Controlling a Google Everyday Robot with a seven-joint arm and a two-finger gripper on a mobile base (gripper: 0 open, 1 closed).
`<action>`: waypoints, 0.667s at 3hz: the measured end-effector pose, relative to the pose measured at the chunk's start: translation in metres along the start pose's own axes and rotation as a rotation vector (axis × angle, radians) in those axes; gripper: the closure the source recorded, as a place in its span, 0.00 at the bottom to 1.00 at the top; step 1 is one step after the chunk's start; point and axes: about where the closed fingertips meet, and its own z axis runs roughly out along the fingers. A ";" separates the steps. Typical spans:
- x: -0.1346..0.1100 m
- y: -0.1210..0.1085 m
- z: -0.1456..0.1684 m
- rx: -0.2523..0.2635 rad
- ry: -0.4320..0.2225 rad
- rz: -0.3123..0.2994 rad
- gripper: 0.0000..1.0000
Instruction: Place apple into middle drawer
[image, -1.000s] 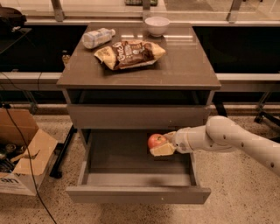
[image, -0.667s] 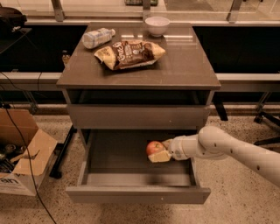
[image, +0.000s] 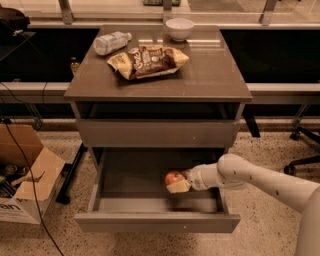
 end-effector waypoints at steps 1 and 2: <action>0.034 -0.010 0.028 0.001 0.048 0.075 0.73; 0.051 -0.015 0.040 0.009 0.077 0.115 0.50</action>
Offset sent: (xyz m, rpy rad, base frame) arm -0.0068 -0.0098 -0.0904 -0.0530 0.1652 -0.0986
